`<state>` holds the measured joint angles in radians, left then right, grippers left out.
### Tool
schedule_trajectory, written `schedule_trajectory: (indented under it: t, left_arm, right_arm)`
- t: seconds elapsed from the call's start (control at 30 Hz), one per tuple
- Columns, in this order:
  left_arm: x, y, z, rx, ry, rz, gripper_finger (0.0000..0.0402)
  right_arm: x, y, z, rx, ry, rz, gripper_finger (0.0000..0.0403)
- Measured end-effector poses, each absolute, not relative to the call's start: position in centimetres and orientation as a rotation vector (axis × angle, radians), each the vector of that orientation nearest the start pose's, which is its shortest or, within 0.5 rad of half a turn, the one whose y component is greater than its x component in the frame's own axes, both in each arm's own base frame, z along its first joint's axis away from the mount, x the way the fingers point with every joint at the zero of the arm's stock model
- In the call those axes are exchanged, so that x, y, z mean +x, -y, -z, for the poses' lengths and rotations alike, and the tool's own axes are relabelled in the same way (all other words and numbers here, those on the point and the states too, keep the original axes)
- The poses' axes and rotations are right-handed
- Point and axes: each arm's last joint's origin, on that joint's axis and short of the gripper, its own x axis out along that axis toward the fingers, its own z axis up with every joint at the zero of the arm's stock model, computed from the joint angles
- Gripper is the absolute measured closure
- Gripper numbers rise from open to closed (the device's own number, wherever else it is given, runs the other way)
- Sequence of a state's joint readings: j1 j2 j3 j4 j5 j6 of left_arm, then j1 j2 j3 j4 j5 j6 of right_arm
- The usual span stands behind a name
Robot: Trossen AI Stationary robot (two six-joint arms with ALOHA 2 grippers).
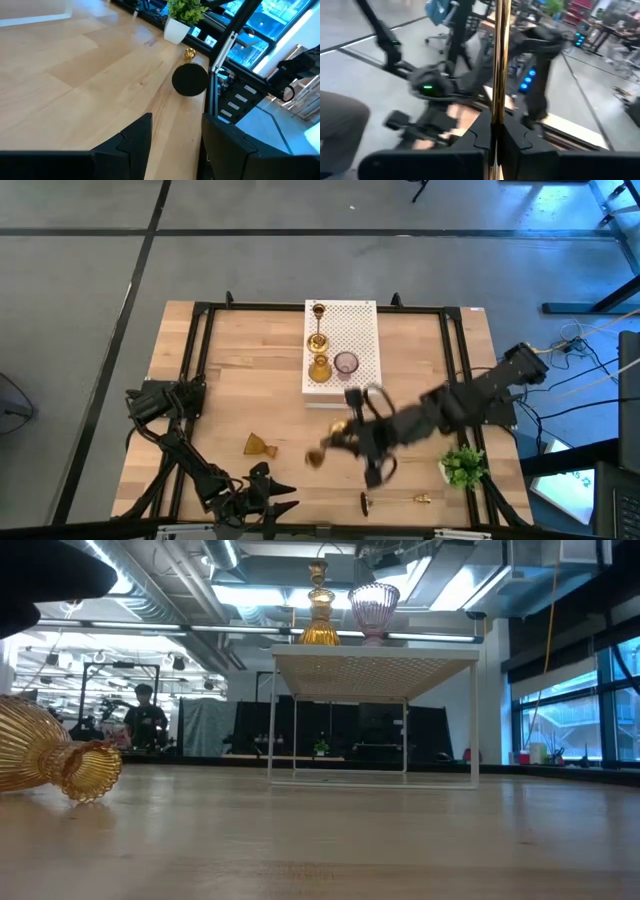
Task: Pick & Place candle stick holders
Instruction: Put the top gold candle holder on the shelf
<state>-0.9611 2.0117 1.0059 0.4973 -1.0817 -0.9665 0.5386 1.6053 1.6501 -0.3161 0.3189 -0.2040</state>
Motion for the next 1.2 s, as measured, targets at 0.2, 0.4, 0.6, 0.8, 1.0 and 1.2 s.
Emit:
schedule_trajectory:
  t: [0.2, 0.4, 0.6, 0.8, 1.0, 1.2]
  left_arm:
    - [24.4, 29.9, -12.7, -0.52, -0.183, -0.238, 0.0235]
    - [24.7, 29.7, -12.7, -0.525, -0.182, -0.245, 0.0236]
    - [25.0, 29.4, -12.7, -0.531, -0.181, -0.259, 0.0236]
    - [25.0, 29.3, -12.6, -0.549, -0.178, -0.266, 0.0236]
    - [25.3, 28.8, -12.6, -0.512, -0.142, -0.333, 0.0236]
    - [26.1, 27.6, -12.3, -0.469, -0.124, -0.407, 0.0236]
  right_arm:
    - [30.9, -11.6, -45.0, -0.298, -0.089, -0.284, 0.039]
    - [28.4, -4.9, -48.3, -0.256, 0.005, -0.254, 0.039]
    - [27.7, -0.3, -48.9, -0.209, 0.024, -0.277, 0.039]
    - [28.0, 2.2, -48.3, -0.23, -0.002, -0.298, 0.039]
    - [28.1, 5.5, -46.4, -0.253, 0.003, -0.294, 0.039]
    - [27.8, 11.0, -42.8, -0.195, 0.038, -0.228, 0.039]
